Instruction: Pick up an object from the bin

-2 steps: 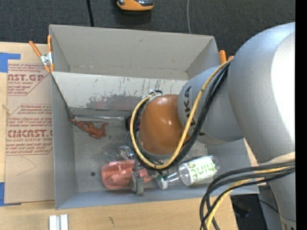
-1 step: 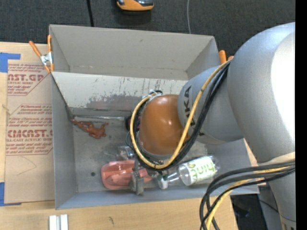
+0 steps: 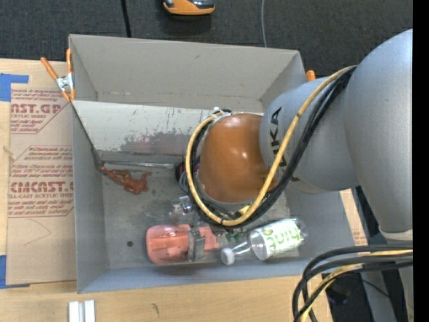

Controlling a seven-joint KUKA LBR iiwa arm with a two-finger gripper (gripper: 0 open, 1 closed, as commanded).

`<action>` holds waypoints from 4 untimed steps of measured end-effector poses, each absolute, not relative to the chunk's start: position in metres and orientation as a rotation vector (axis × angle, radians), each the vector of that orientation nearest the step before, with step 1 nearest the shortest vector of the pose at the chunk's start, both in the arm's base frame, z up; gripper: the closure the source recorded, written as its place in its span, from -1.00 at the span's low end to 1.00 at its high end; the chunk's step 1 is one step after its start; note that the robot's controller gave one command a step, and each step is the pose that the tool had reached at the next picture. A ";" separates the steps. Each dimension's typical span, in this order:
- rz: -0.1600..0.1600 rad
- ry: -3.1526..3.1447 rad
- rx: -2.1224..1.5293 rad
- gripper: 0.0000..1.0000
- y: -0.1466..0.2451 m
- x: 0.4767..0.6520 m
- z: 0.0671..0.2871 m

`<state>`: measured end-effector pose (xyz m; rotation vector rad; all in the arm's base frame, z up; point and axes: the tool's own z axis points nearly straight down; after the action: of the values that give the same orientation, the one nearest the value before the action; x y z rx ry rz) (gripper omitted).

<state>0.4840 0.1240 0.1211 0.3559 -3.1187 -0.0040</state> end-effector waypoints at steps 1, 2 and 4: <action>-0.003 -3.131 0.340 1.00 0.120 0.495 0.129; 0.001 -3.115 0.313 1.00 0.123 0.505 0.127; -0.002 -3.129 0.375 1.00 0.140 0.507 0.082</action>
Offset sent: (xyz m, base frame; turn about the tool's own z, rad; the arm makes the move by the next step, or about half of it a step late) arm 0.0410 0.0039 0.0471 0.0470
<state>0.5074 0.1397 0.0824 0.3751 -3.1286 -0.0017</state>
